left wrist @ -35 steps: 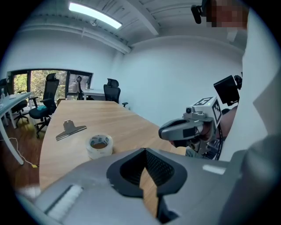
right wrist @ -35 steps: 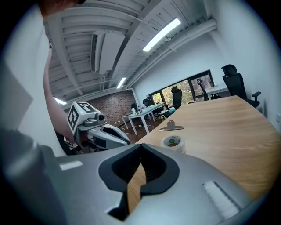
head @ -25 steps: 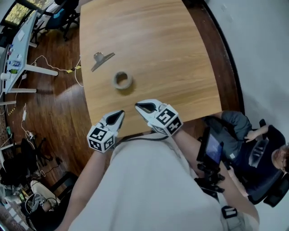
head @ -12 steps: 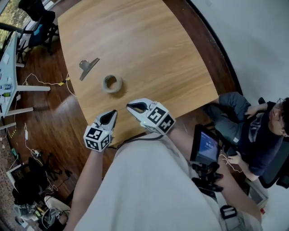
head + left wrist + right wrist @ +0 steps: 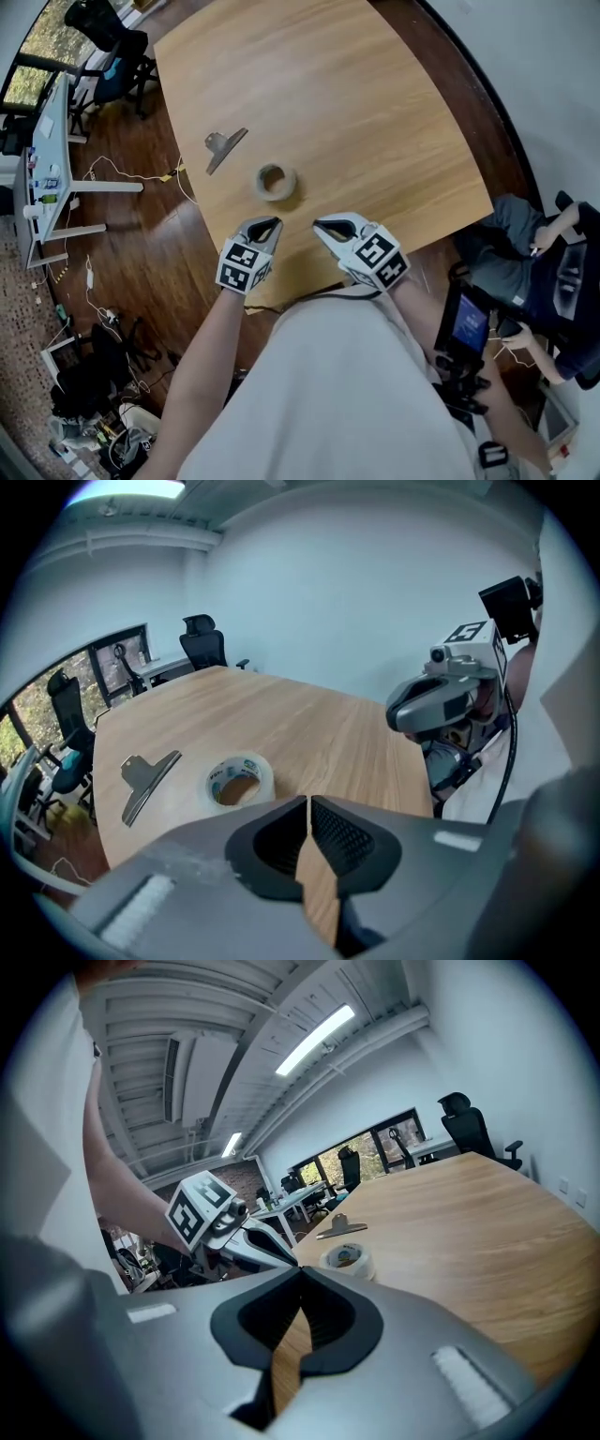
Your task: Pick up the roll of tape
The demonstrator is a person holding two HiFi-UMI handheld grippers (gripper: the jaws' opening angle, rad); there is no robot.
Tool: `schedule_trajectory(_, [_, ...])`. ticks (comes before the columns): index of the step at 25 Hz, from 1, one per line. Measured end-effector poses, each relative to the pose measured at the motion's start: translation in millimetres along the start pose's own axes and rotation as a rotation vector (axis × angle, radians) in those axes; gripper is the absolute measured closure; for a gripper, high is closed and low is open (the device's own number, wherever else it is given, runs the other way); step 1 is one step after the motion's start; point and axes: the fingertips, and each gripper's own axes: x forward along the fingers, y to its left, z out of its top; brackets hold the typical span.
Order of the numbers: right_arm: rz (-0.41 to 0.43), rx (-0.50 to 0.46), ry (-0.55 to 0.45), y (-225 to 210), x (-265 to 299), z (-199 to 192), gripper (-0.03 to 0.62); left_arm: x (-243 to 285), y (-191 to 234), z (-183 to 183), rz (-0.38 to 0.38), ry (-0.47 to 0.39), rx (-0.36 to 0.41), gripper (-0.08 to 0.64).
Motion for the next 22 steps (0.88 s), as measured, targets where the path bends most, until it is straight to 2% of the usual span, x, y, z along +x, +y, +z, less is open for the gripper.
schedule_trajectory(9, [-0.019,0.03,-0.013,-4,-6,-6,0.586,34,35,1,-0.007,0.159,0.173,0.417])
schedule_trajectory(14, [-0.05,0.058,-0.027,-8,-15,-13,0.586,62,46,-11,-0.026,0.266,0.282,0.354])
schedule_trajectory(17, [-0.074,0.079,-0.036,-15,-22,-19,0.586,76,54,-25,-0.03,0.346,0.337,0.345])
schedule_trajectory(22, [-0.104,0.109,-0.041,-28,-38,-25,0.586,91,57,-35,-0.047,0.497,0.472,0.345])
